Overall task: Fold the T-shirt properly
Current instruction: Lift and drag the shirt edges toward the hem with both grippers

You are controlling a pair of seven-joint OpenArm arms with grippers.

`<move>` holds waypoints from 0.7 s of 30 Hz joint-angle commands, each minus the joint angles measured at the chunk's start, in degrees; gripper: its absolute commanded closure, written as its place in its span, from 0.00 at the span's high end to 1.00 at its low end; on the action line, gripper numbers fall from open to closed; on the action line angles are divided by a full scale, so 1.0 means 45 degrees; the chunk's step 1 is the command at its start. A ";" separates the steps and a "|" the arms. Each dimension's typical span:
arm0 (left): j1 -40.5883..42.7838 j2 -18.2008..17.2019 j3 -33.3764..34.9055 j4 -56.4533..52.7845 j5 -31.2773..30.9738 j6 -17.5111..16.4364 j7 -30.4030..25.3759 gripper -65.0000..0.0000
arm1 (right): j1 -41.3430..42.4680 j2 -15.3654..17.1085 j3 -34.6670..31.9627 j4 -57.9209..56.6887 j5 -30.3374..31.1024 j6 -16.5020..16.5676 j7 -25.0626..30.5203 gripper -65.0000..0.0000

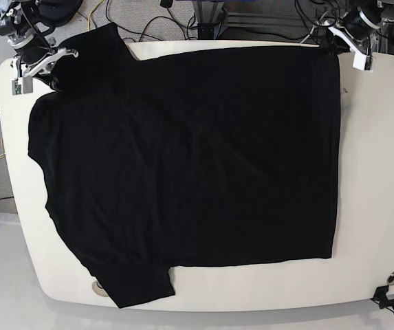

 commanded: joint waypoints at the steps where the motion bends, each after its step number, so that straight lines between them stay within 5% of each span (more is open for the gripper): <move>1: 0.0418 -0.0144 -0.0102 0.0465 -0.0245 -0.0061 -0.0179 0.00 | -0.0411 -0.0336 0.0199 0.0883 0.0211 0.0014 -0.0502 0.00; 7: 0.1101 -0.0144 -0.1176 0.0837 -0.0264 -0.0061 -0.0179 0.00 | -0.1759 -0.1020 0.0199 0.1527 0.0250 0.0054 -0.0560 0.00; 10: 0.0574 -0.0164 -0.1645 0.0837 -0.0264 -0.0061 -0.0159 0.00 | -0.2013 -0.0903 0.0238 0.1586 0.1403 0.0054 -0.0560 0.00; 14: -0.1223 -0.0555 -0.1665 0.0837 -0.0264 -0.0061 0.1110 0.00 | -0.2032 -0.0102 0.0707 0.1586 0.4001 -0.0161 -0.0599 0.00; 18: -0.3509 -0.0535 -0.1684 0.0837 -0.0264 -0.0061 0.2810 0.00 | -0.1583 0.1168 0.0844 0.1547 0.6462 -0.1275 -0.0599 0.00; 21: -0.5052 -0.0515 -0.1606 0.0758 -0.0245 -0.0061 0.3572 0.00 | -0.0684 0.1481 0.0785 0.1508 0.7205 -0.1998 -0.0599 0.00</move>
